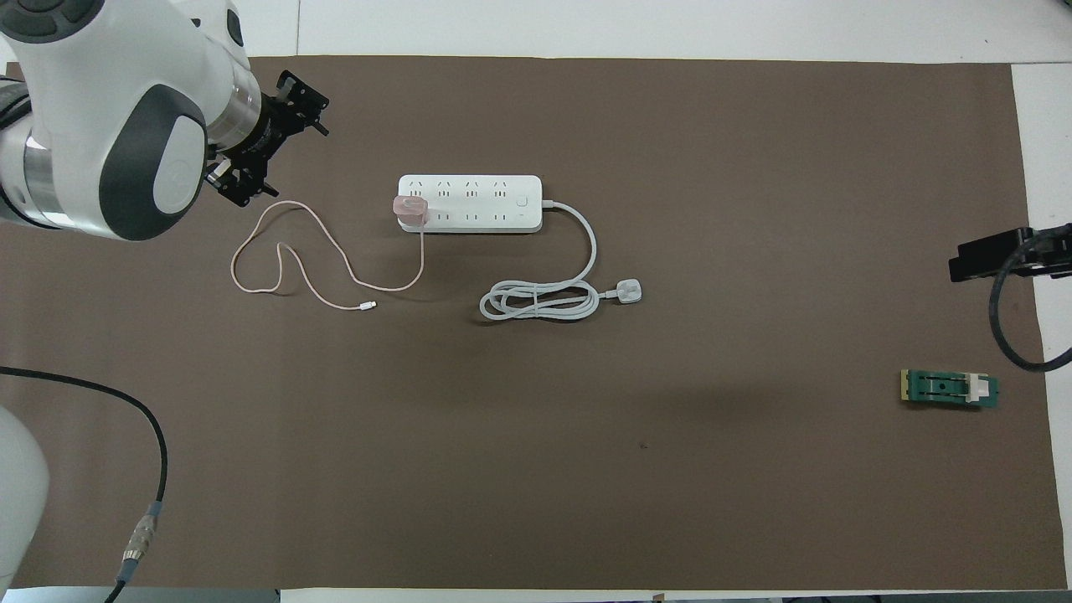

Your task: Plug charger into power strip

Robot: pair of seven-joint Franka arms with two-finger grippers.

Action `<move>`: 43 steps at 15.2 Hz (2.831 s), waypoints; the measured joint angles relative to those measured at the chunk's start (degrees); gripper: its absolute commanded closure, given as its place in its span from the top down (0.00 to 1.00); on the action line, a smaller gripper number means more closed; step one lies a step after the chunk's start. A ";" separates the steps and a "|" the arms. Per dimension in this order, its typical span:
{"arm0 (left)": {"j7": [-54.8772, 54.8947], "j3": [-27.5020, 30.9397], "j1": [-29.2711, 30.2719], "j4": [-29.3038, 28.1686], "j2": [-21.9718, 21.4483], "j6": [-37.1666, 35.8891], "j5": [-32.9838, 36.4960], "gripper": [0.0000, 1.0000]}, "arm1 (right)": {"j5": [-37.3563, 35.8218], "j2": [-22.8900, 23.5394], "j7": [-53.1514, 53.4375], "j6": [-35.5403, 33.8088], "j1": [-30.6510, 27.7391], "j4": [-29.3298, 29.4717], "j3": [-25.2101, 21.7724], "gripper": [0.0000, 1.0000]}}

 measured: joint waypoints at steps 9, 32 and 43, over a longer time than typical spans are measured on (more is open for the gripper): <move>34.13 0.20 7.33 -1.87 -7.29 -14.47 0.53 1.00 | 0.00 0.00 0.00 0.00 0.00 0.00 0.00 1.00; 41.47 0.16 14.84 -19.31 -22.01 -7.12 0.54 1.00 | 0.00 -0.01 0.00 0.00 0.00 0.00 0.00 1.00; 41.67 6.34 5.44 -18.97 -23.17 -9.82 0.34 1.00 | 0.00 -0.01 0.00 0.00 0.00 0.00 0.00 1.00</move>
